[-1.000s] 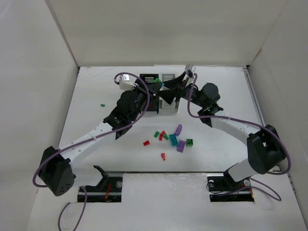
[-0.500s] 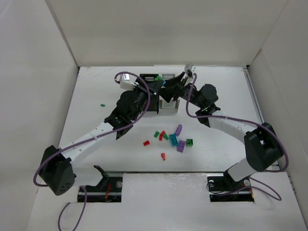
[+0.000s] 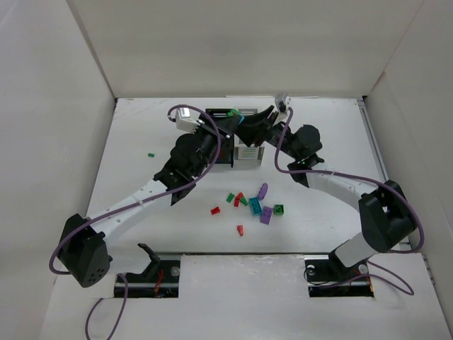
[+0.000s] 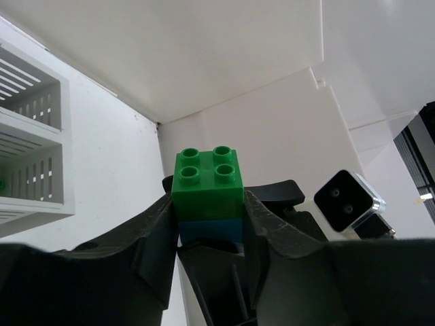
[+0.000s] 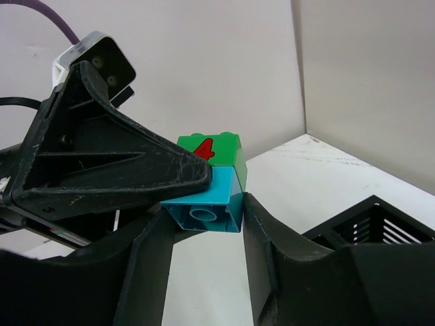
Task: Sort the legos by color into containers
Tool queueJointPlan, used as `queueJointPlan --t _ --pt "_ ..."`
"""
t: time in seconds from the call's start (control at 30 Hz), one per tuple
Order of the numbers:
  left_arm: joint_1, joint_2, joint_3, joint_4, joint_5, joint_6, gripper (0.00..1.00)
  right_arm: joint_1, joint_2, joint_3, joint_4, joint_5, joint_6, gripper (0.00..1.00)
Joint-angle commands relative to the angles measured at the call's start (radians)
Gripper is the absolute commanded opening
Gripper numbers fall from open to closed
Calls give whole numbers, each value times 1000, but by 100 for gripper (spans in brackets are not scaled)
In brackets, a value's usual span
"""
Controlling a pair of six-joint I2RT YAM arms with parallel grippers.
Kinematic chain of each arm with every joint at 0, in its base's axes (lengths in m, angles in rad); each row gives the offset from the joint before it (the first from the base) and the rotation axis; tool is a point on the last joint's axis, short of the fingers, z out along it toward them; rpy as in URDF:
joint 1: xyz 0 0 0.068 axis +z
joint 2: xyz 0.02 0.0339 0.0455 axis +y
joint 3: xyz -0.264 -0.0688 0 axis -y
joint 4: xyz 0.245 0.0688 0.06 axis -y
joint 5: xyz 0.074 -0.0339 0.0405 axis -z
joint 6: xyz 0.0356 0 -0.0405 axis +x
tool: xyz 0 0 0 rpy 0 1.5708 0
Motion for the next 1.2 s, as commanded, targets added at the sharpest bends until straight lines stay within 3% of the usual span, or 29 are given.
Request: queueJointPlan --t 0.0,0.13,0.23,0.4,0.77,0.83,1.03,1.17 --pt "-4 -4 13 32 4 3 37 8 -11 8 123 -25 38 22" --pt "-4 -4 13 32 4 3 37 8 -11 8 134 -60 38 9" --pt "-4 -4 4 32 4 12 52 8 -11 8 134 -83 38 7" --pt "-4 -35 -9 32 -19 23 64 8 -20 8 90 -141 23 1" --pt "-4 -81 19 -123 -149 87 59 -31 -29 39 -113 -236 -57 0" --pt "-4 -81 19 -123 -149 87 58 -31 -29 48 -124 -246 -57 0" --pt "-4 -72 19 -112 -116 87 42 -31 -20 57 -124 -226 -57 0" --pt "-4 -72 19 -112 -88 87 42 -31 -20 57 -124 -194 -66 0"
